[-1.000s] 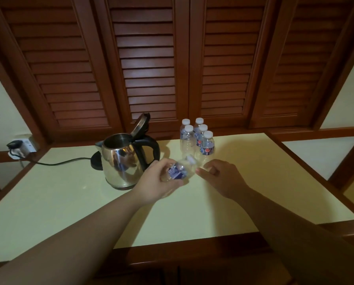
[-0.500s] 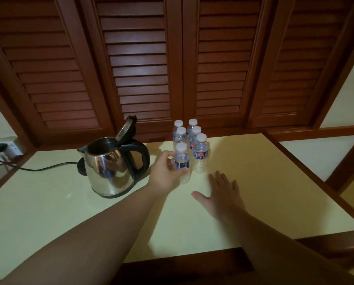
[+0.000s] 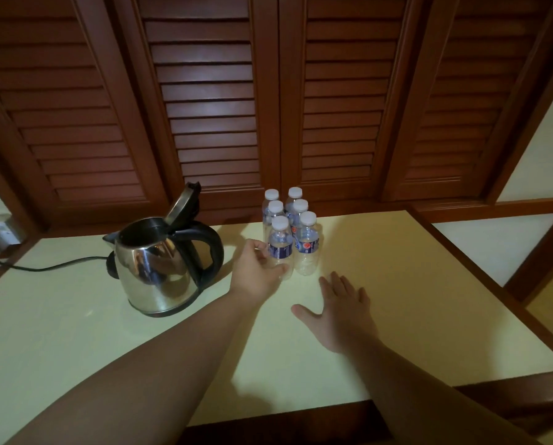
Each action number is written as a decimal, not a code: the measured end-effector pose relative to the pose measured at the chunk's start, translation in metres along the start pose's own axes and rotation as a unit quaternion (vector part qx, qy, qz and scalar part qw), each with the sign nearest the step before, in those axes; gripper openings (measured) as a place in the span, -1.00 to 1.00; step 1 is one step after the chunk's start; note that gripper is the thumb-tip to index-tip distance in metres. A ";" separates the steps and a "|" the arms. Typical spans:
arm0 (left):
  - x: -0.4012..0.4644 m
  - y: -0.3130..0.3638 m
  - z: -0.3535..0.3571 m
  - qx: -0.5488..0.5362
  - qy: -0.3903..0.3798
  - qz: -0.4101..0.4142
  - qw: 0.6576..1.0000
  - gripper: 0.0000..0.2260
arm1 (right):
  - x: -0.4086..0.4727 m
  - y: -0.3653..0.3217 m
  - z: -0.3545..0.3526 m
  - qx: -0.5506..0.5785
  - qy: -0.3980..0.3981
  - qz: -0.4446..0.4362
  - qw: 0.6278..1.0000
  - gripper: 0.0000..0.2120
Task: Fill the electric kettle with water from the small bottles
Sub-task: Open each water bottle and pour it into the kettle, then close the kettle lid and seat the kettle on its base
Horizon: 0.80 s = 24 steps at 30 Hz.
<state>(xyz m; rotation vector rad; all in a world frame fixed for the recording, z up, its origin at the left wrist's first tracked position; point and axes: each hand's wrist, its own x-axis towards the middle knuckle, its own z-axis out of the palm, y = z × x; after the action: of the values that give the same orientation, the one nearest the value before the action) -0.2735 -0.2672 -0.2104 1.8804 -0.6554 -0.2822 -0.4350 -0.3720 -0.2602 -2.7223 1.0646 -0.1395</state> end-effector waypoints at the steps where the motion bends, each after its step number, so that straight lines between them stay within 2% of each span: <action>1: -0.002 -0.003 -0.001 0.002 0.000 -0.001 1.000 -0.56 | 0.000 0.000 0.000 0.002 0.001 0.000 1.000 0.00; 4: -0.014 -0.012 -0.011 0.024 -0.009 0.014 1.000 -0.58 | -0.001 -0.002 -0.001 0.001 0.005 0.000 1.000 -0.02; 7: -0.029 -0.028 -0.031 0.102 -0.021 0.061 0.993 -0.65 | -0.002 -0.004 -0.003 0.009 0.001 -0.001 1.000 -0.05; 11: -0.052 -0.054 -0.072 0.209 -0.060 0.141 0.966 -0.72 | -0.009 -0.005 -0.009 0.015 0.034 -0.022 0.999 -0.17; 14: -0.070 -0.070 -0.108 0.270 -0.088 0.169 0.944 -0.74 | -0.018 -0.017 -0.015 -0.014 0.066 -0.051 0.996 -0.23; 16: -0.080 -0.079 -0.131 0.265 -0.077 0.160 0.948 -0.79 | -0.021 -0.035 -0.016 0.024 0.065 -0.064 0.996 -0.33; 18: -0.090 -0.085 -0.152 0.227 -0.027 0.121 0.966 -0.85 | -0.028 -0.063 -0.020 0.100 0.045 -0.081 0.991 -0.49; 20: -0.095 -0.088 -0.172 0.164 0.039 0.073 0.983 -0.76 | -0.033 -0.098 -0.026 0.144 0.032 -0.115 0.982 -0.55; 22: -0.094 -0.091 -0.191 0.110 0.093 0.040 0.989 -0.69 | -0.036 -0.132 -0.034 0.182 0.056 -0.140 0.972 -0.57; 24: -0.088 -0.092 -0.208 0.066 0.114 0.021 0.991 -0.67 | -0.033 -0.163 -0.042 0.228 0.102 -0.156 0.956 -0.66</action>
<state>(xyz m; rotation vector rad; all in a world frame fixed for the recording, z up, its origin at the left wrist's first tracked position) -0.2169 -0.0299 -0.2208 1.9858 -0.5680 0.0061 -0.3586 -0.2394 -0.1820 -2.4547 0.5442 -0.6447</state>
